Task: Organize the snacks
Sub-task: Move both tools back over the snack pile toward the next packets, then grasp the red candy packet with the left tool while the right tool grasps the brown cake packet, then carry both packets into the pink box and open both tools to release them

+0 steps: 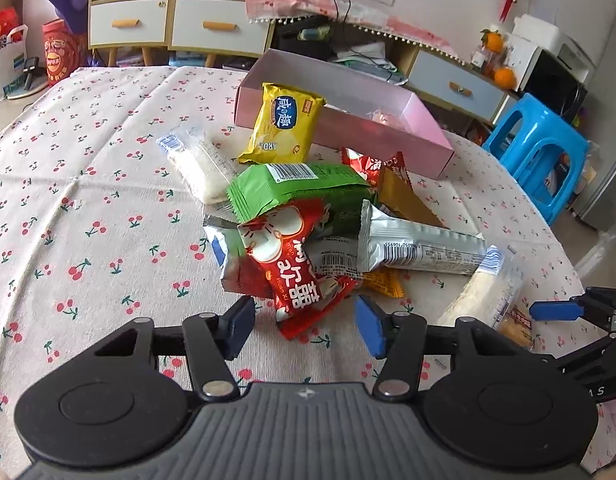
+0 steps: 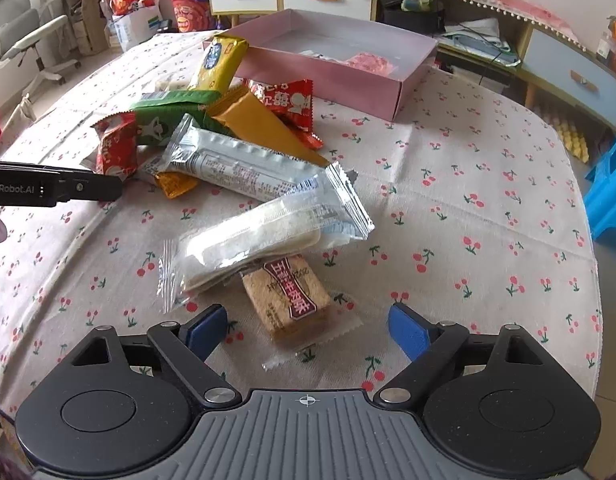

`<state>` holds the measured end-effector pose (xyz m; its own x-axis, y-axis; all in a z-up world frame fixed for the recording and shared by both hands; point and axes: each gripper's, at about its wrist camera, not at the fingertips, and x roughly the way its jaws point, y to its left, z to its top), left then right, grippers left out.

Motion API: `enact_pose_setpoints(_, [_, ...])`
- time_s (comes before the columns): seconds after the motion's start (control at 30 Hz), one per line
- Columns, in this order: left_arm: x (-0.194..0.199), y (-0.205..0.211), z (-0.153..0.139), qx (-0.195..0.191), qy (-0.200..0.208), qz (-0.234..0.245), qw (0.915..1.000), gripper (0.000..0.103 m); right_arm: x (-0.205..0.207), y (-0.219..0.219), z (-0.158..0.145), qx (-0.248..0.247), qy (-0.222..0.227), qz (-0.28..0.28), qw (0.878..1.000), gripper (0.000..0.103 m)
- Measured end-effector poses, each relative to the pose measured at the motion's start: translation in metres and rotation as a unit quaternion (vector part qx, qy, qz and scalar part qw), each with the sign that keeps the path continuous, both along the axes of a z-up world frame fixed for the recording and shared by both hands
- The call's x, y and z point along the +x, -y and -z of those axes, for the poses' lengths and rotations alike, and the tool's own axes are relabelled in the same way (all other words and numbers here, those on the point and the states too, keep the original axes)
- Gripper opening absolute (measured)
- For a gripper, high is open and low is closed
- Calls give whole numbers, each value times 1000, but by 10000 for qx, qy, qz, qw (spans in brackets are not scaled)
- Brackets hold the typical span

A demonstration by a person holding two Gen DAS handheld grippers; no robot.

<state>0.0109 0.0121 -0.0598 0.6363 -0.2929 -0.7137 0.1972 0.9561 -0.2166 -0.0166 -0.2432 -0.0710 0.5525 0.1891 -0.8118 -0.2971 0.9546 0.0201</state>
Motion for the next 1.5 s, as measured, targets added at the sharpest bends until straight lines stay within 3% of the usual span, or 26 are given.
enact_pose_setpoints(0.27, [8,1,1,-73,30,-122,9999,44,1,-4,0,-57,123,-81,9999,86])
enact_pose_setpoints(0.33, [9,0,0,-121,29,-164,9998,42,1,-4,-1,-43,161,-97,9998,80])
enact_pose_setpoints(0.47, [9,-2,-2,-137,59,-233,9996,32,0,-6,-3,12,219,-155,9996,59])
enact_pose_setpoints(0.57, [8,-4,-4,-159,63,-234,9996,28,2,-5,-6,88,180,-179,9996,37])
enact_pose_setpoints(0.6, [8,-4,-5,-148,73,-228,9996,27,3,-5,-7,127,140,-154,9997,35])
enact_pose_setpoints(0.63, [8,-5,-5,-145,80,-224,9996,21,3,-5,-9,133,114,-143,9997,35])
enact_pose_setpoints(0.77, [10,-7,-10,-175,52,-191,9996,19,3,-2,-15,169,117,-81,9998,35])
enact_pose_setpoints(1.17, [13,-9,-24,-351,-95,-119,9993,17,-1,19,-47,533,430,483,9965,35])
enact_pose_setpoints(1.5, [22,0,-42,-637,-110,-3,9979,17,28,20,-69,970,461,942,9897,35])
